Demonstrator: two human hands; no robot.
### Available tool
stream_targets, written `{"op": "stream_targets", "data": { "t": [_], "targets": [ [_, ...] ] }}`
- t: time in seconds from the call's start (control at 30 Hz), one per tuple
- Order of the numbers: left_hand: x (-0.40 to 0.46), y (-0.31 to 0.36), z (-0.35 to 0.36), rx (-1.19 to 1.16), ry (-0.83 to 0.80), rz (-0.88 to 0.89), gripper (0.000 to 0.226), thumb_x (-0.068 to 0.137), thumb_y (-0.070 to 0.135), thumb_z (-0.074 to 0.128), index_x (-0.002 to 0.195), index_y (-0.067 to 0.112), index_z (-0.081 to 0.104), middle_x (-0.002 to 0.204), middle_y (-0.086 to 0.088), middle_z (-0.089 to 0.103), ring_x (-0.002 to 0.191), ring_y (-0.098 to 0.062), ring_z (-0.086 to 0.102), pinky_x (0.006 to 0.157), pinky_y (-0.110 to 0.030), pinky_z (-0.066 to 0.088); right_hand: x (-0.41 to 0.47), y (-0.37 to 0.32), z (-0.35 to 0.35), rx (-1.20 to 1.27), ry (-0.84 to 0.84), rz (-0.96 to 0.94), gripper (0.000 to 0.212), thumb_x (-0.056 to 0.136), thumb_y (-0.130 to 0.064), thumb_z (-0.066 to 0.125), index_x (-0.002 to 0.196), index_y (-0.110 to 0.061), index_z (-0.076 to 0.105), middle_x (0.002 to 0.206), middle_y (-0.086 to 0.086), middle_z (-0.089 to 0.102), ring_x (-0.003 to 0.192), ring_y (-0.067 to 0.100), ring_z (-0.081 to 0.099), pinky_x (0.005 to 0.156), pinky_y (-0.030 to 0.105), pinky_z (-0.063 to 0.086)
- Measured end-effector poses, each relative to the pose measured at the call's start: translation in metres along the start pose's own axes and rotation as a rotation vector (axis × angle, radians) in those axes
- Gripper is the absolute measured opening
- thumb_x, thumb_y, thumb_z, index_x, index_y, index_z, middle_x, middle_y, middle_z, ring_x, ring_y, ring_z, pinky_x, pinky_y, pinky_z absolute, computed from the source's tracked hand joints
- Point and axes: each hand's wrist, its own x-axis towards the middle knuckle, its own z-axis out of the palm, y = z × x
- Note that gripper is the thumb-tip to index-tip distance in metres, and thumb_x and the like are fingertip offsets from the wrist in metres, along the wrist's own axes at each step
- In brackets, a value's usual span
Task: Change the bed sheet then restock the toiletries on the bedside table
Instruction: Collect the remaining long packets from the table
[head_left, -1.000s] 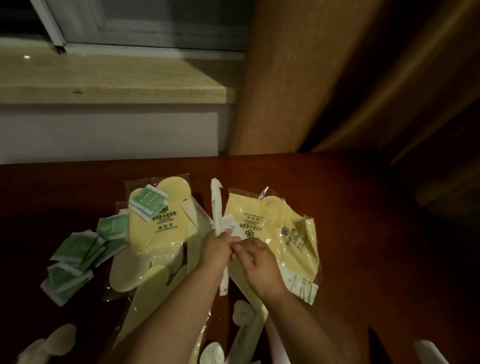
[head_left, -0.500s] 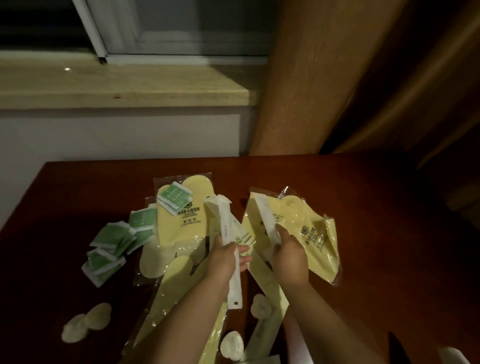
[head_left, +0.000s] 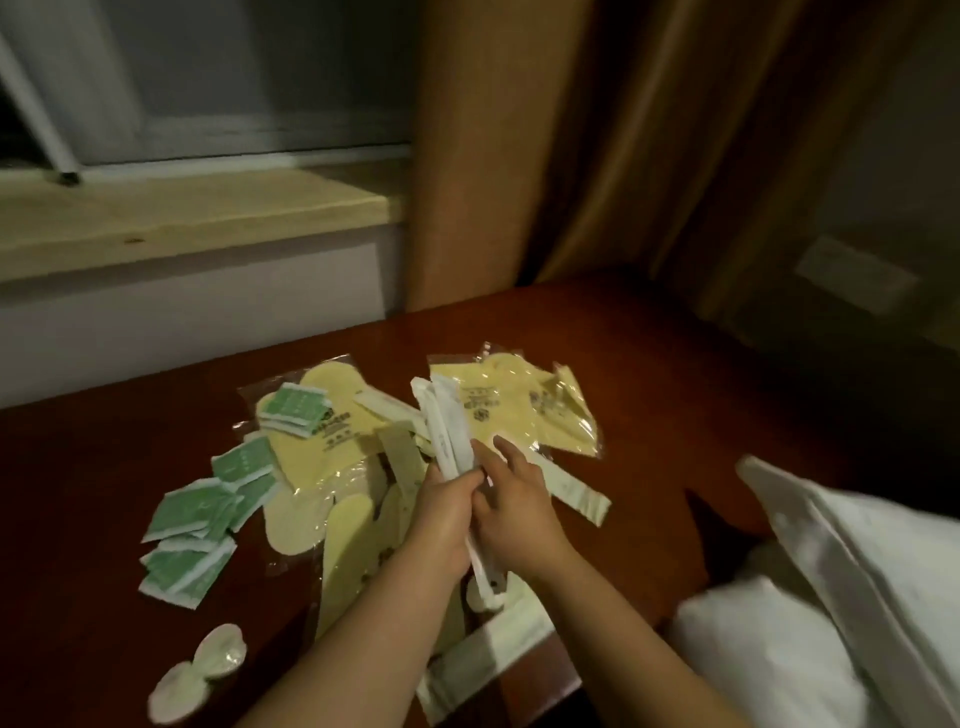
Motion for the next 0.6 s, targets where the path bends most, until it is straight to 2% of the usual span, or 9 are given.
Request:
{"op": "stream_targets", "data": {
  "t": [0.1, 0.2, 0.3, 0.4, 0.5, 0.6],
  "targets": [
    [-0.04, -0.015, -0.002, 0.133, -0.203, -0.014, 0.026, 0.093, 0.005, 0.05, 0.116, 0.014, 0.057, 0.101, -0.013, 0.067, 0.096, -0.031, 0.065, 0.091, -0.047, 0.051, -0.06, -0.001, -0.004, 0.198, 0.125, 0.16, 0.053, 0.098, -0.026, 0.041, 0.148, -0.03, 0.024, 0.158, -0.001, 0.013, 0.143, 0.02, 0.016, 0.113, 0.032, 0.022],
    [-0.092, -0.04, 0.007, 0.195, -0.415, -0.034, 0.027, 0.092, 0.002, 0.052, 0.116, 0.013, 0.058, 0.102, -0.014, 0.067, 0.094, -0.03, 0.065, 0.089, -0.043, 0.052, -0.136, -0.001, -0.011, 0.309, 0.316, 0.315, 0.052, 0.098, -0.025, 0.043, 0.147, -0.03, 0.027, 0.157, -0.001, 0.012, 0.142, 0.017, 0.02, 0.112, 0.027, 0.023],
    [-0.161, -0.074, 0.025, 0.243, -0.608, -0.072, 0.026, 0.093, 0.004, 0.052, 0.117, 0.012, 0.056, 0.107, -0.015, 0.065, 0.091, -0.025, 0.065, 0.079, -0.036, 0.054, -0.222, 0.004, -0.026, 0.294, 0.476, 0.452, 0.052, 0.098, -0.025, 0.043, 0.147, -0.03, 0.027, 0.157, -0.001, 0.011, 0.141, 0.015, 0.022, 0.11, 0.024, 0.024],
    [-0.244, -0.109, 0.044, 0.237, -0.854, -0.164, 0.03, 0.094, 0.0, 0.047, 0.121, 0.009, 0.056, 0.108, -0.017, 0.066, 0.095, -0.029, 0.066, 0.085, -0.04, 0.054, -0.316, 0.013, -0.046, 0.246, 0.624, 0.576, 0.053, 0.097, -0.023, 0.043, 0.147, -0.028, 0.027, 0.157, 0.002, 0.01, 0.142, 0.014, 0.018, 0.105, 0.017, 0.019],
    [-0.333, -0.143, 0.06, 0.256, -1.051, -0.242, 0.034, 0.094, -0.003, 0.044, 0.125, 0.008, 0.055, 0.109, -0.02, 0.067, 0.097, -0.032, 0.067, 0.086, -0.041, 0.054, -0.415, 0.017, -0.06, 0.209, 0.781, 0.685, 0.058, 0.096, -0.023, 0.044, 0.148, -0.033, 0.02, 0.158, 0.0, 0.0, 0.144, 0.015, 0.015, 0.111, 0.025, 0.021],
    [-0.431, -0.181, 0.066, 0.285, -1.225, -0.283, 0.034, 0.094, -0.003, 0.04, 0.119, 0.01, 0.058, 0.106, -0.018, 0.069, 0.095, -0.031, 0.068, 0.083, -0.04, 0.056, -0.518, 0.014, -0.072, 0.12, 0.955, 0.753, 0.065, 0.096, -0.027, 0.044, 0.143, -0.051, 0.005, 0.156, -0.01, -0.016, 0.143, 0.018, 0.019, 0.112, 0.036, 0.03]
  ]
}}
